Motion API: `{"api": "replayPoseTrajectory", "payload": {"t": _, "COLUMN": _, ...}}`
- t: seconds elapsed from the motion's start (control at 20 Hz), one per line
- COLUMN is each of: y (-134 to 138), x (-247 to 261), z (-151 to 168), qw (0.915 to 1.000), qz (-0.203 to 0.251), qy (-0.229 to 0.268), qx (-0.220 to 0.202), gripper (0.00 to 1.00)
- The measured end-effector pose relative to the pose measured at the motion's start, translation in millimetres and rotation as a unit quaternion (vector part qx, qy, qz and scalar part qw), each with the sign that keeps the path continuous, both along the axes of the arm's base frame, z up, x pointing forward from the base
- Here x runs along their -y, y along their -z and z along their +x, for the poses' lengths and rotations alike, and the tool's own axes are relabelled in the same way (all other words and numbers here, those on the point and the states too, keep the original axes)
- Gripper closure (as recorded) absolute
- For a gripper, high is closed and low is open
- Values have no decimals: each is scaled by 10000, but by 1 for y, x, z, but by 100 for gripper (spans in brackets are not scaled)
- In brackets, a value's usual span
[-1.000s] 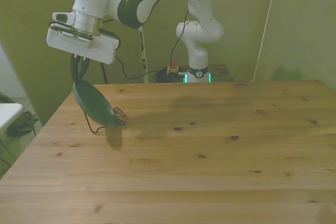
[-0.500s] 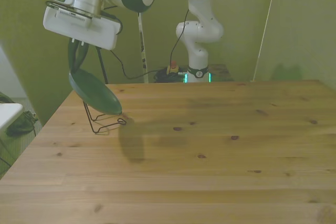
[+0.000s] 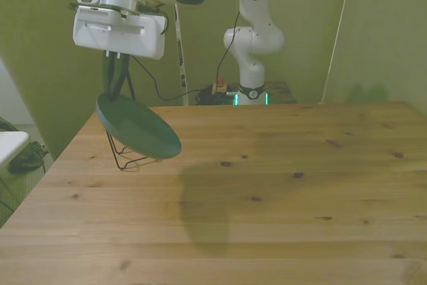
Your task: Unload the plate
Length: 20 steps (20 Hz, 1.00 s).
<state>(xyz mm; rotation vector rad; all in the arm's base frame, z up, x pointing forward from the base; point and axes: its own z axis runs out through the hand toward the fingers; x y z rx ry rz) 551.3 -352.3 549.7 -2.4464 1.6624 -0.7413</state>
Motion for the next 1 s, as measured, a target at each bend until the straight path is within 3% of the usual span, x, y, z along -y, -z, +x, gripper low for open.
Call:
{"api": "replayPoseTrajectory", "payload": {"t": 0.2, "y": 45, "x": 4, "z": 31, "qw": 9967, "qz": 785, "qy": 153, "qx": -120, "gripper": 100}}
{"api": "replayPoseTrajectory", "payload": {"t": 0.45, "y": 88, "x": 9, "z": 68, "qw": 9895, "qz": 1420, "qy": 174, "qx": -186, "gripper": 100}}
{"api": "replayPoseTrajectory", "payload": {"t": 0.9, "y": 176, "x": 36, "z": 86, "qw": 9824, "qz": 1693, "qy": 400, "qx": -683, "gripper": 100}}
{"api": "replayPoseTrajectory", "payload": {"t": 0.95, "y": 176, "x": 37, "z": 88, "qw": 9826, "qz": 1683, "qy": 395, "qx": -679, "gripper": 0}}
{"api": "replayPoseTrajectory", "payload": {"t": 1.0, "y": 174, "x": 37, "z": 88, "qw": 9825, "qz": 1689, "qy": 380, "qx": -687, "gripper": 0}}
